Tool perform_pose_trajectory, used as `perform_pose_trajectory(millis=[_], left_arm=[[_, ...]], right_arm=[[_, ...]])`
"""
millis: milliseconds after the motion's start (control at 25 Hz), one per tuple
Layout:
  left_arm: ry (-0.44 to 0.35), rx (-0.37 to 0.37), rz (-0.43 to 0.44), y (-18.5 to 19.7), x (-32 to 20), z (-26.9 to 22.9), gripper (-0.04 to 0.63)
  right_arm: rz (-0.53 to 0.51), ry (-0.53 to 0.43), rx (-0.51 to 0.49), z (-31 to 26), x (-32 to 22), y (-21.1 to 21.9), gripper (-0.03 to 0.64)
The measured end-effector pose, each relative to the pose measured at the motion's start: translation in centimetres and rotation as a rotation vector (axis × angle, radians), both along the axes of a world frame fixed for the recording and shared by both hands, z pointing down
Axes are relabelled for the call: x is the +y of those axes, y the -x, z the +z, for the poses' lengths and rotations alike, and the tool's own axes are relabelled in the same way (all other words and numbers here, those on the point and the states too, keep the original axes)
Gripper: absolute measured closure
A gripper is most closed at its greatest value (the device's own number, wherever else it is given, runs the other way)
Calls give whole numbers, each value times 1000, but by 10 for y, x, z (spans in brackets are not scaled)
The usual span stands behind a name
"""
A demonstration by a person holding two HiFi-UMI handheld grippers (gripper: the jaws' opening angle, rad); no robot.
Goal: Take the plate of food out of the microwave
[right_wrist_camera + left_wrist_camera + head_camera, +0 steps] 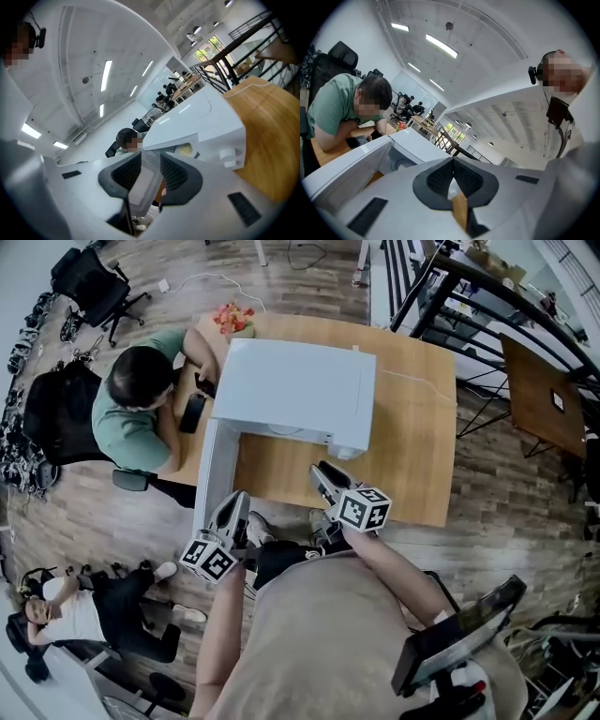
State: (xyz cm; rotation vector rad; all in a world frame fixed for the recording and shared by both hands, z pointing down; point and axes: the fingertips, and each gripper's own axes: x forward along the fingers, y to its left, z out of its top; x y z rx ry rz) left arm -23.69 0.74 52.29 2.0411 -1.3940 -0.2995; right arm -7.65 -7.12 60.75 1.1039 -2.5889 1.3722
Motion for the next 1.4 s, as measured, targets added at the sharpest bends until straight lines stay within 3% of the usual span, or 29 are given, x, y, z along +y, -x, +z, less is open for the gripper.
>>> perform_pose_trajectory(millis=[320, 560, 880, 1240, 1400], left_arm=[[49, -45, 46, 23, -26, 13, 591], [52, -133, 95, 41, -51, 24, 591], [70, -150, 170, 45, -66, 29, 591], [83, -162, 241, 43, -69, 33, 591], [78, -170, 261, 44, -69, 32, 591]], right_arm=[[113, 100, 56, 57, -31, 23, 503], [184, 143, 94, 106, -56, 45, 503], [310, 238, 133, 177, -80, 51, 503], [388, 264, 206, 234, -103, 66, 453], [452, 275, 222, 244, -118, 70, 392]])
